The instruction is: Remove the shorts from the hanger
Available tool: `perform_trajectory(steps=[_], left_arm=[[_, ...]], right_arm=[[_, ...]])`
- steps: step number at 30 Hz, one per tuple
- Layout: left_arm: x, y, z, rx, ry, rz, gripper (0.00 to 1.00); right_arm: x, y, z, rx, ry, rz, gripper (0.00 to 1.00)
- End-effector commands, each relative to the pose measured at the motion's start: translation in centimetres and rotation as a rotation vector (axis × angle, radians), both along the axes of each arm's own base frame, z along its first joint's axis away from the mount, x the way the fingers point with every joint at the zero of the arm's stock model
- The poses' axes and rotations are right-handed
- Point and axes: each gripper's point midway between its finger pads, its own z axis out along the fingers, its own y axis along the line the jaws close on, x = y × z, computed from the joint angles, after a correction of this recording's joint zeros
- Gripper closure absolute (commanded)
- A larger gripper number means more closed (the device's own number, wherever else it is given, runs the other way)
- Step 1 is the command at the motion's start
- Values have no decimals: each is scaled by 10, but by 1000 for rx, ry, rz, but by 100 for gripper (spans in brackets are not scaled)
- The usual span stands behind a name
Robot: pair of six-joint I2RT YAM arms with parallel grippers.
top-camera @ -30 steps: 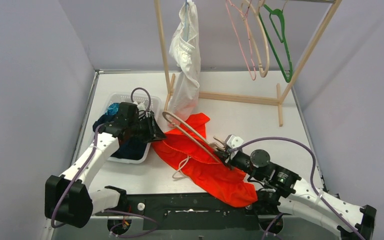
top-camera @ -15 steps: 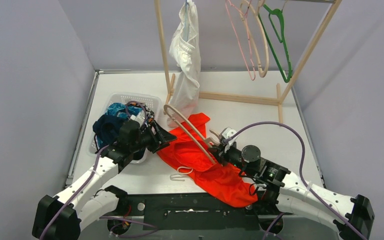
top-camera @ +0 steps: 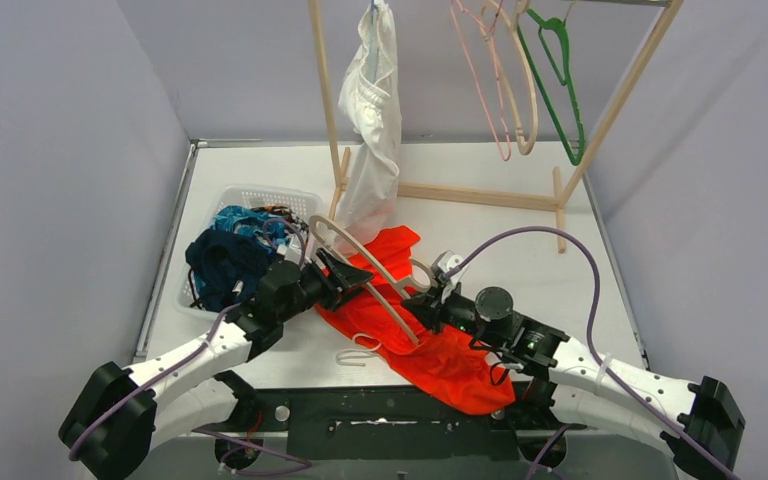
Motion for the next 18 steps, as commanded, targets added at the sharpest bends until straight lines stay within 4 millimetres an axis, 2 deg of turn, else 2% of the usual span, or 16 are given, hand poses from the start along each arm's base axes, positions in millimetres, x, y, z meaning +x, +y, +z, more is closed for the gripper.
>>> perform_trajectory(steps=[1, 6, 11, 16, 18], left_arm=[[8, -4, 11, -57, -59, 39, 45], [9, 3, 4, -13, -61, 64, 58], [11, 16, 0, 65, -94, 103, 64], [10, 19, 10, 61, -130, 110, 72], [10, 18, 14, 52, -143, 105, 81]], right_arm=[[5, 14, 46, 162, -35, 5, 100], [1, 20, 55, 207, -37, 32, 100], [-1, 23, 76, 256, -48, 49, 100], [-5, 28, 83, 296, -42, 74, 100], [-5, 30, 82, 292, -36, 83, 100]])
